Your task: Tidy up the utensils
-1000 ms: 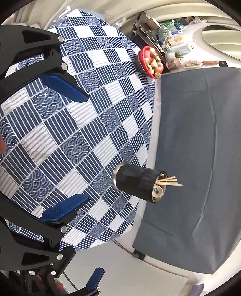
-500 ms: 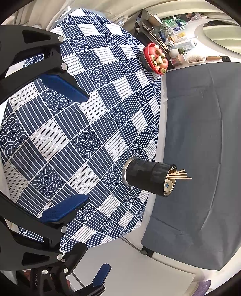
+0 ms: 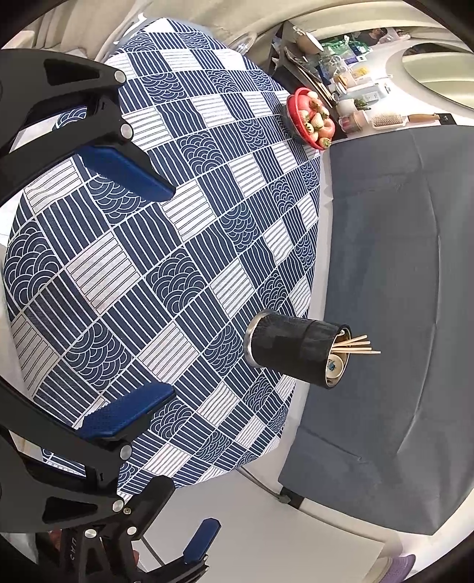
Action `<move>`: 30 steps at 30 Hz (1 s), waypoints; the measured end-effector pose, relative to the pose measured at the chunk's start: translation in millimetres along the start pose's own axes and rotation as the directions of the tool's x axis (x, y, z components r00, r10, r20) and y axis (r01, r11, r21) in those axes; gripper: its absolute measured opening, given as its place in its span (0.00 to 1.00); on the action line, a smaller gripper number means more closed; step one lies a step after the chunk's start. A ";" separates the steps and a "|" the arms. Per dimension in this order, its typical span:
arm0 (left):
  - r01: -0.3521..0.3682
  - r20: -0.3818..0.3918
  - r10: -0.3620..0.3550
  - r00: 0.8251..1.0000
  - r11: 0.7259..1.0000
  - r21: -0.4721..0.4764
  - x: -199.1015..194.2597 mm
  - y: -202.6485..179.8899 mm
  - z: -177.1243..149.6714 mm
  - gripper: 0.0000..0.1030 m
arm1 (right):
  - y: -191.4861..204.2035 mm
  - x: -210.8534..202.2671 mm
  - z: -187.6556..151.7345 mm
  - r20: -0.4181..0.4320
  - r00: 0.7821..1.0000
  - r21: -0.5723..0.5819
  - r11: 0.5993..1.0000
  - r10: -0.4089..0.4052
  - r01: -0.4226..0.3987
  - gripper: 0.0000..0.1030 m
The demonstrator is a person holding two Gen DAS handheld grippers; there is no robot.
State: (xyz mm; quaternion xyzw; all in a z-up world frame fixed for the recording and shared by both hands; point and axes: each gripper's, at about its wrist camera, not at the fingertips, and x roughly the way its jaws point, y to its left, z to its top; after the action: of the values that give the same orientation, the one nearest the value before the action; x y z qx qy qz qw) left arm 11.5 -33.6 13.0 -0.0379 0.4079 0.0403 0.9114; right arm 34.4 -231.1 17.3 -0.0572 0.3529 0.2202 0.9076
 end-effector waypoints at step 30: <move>0.001 -0.036 -0.003 0.999 0.999 -0.053 9.8 7.8 -1.1 0.94 | 0.2 1.5 -1.0 -0.003 1.000 0.000 1.000 -0.010 0.010 0.92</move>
State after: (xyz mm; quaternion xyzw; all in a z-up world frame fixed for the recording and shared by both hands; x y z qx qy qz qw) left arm 16.4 -25.6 4.6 -0.0632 0.4229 0.0496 0.9026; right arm 34.7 -230.7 15.5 -0.0593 0.3538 0.2155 0.9082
